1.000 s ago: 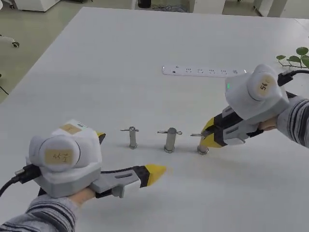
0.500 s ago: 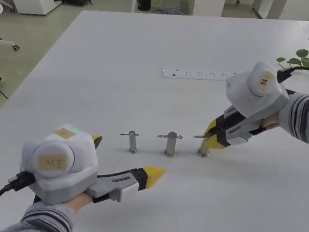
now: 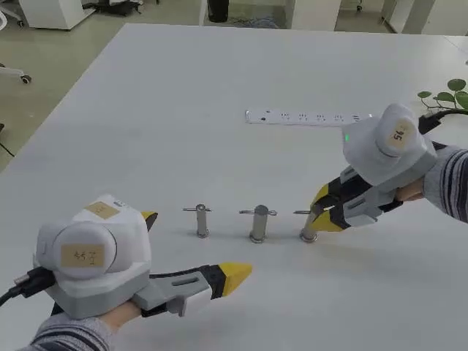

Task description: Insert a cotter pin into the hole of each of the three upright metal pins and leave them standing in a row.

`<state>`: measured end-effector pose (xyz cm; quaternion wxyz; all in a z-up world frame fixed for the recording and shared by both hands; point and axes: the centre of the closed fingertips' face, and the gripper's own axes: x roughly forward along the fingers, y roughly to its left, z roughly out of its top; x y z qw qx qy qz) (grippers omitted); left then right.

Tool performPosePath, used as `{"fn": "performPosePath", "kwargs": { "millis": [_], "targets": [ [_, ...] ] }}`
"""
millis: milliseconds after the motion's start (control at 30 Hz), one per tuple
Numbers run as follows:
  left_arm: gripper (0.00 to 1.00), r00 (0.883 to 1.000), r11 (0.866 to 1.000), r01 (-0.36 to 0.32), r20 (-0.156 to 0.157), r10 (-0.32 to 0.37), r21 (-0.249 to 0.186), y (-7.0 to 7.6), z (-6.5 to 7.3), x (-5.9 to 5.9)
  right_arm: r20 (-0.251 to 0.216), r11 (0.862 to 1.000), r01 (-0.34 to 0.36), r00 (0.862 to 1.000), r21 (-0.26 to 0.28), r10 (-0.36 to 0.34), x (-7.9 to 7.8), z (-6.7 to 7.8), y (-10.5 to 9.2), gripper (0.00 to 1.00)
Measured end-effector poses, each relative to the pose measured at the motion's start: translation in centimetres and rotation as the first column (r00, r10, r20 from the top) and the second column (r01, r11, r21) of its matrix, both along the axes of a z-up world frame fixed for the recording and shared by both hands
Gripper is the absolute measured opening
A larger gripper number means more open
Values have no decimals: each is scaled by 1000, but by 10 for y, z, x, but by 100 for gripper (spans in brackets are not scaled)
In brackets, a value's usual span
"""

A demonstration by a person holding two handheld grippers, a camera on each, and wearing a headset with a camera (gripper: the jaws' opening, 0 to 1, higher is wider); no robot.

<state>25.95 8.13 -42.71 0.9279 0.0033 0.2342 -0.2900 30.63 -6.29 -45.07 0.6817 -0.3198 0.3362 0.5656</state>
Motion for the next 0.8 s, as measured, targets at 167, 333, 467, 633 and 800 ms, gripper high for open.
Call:
{"fn": "performPosePath", "kwargs": {
  "millis": [167,333,467,633,800],
  "targets": [
    [97,1000,1000,3,3,-3,-1,0,3,0,2,996,85,996,38,-85,-1,8,-4,24],
    [98,1000,1000,0,-1,0,-9,2,6,1,18,968,208,977,136,-213,1,18,-4,36],
    [99,1000,1000,8,-4,-8,-6,2,8,0,0,946,277,960,170,-281,-7,19,-6,43],
    [99,1000,1000,-2,-22,2,4,6,10,2,-46,902,353,935,248,-353,-18,24,-1,52],
    [99,1000,1000,-3,-10,3,-2,7,17,2,-35,863,403,910,306,-412,-23,33,0,62]
  ]
}}
